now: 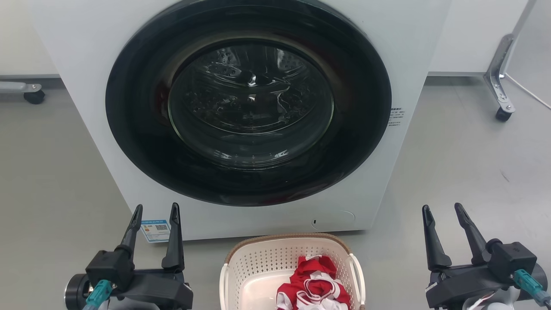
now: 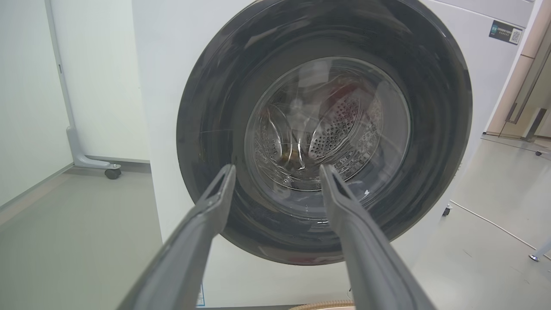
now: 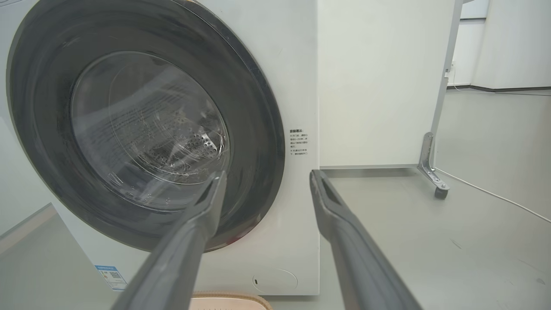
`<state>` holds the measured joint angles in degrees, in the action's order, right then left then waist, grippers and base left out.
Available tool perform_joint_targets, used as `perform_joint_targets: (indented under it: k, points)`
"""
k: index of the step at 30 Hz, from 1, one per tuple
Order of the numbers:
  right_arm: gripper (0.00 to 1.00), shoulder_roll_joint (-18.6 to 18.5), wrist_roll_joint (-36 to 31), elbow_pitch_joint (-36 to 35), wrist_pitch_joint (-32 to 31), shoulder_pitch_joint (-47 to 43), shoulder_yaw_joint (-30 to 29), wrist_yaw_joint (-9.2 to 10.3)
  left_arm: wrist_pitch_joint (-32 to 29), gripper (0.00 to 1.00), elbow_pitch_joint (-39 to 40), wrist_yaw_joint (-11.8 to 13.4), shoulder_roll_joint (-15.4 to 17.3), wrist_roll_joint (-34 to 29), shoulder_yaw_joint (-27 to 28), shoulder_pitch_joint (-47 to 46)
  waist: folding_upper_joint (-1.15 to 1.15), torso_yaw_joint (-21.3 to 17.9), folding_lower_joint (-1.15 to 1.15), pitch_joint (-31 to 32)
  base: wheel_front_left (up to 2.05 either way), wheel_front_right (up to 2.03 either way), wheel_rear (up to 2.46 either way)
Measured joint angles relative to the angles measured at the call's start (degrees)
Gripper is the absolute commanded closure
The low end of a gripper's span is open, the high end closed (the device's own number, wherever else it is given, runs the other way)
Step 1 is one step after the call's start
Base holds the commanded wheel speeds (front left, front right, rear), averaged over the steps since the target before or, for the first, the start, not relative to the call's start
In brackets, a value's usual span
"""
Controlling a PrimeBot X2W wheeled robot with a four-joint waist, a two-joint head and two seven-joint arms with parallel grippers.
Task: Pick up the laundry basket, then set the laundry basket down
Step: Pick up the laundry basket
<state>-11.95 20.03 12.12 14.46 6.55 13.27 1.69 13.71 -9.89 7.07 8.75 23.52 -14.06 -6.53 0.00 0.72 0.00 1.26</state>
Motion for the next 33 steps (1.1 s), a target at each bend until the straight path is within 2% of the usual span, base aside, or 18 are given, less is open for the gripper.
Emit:
perform_joint_targets:
  k: [17,26,33]
  points:
    - [0.00,0.33,-1.00,-0.69,0.00,-0.10,0.04,-1.19,-1.52,0.00,0.32,0.04,-0.13,-0.46,0.08,0.27,0.00,0.30,0.00,-1.86,0.00,0.00,0.00]
    - [0.00,0.32,-1.43,-1.53,0.01,1.02,0.02,-1.53,-1.59,0.00,1.63,0.04,-0.19,-1.79,-0.01,-0.60,0.00,0.39,0.00,-5.89,0.00,0.00,0.00]
    - [0.00,0.35,-1.44,-0.63,0.07,5.45,0.00,-1.81,-2.00,0.00,1.18,-0.04,-0.52,-1.99,-0.33,-5.08,0.00,0.39,0.00,-11.04,0.00,0.00,0.00]
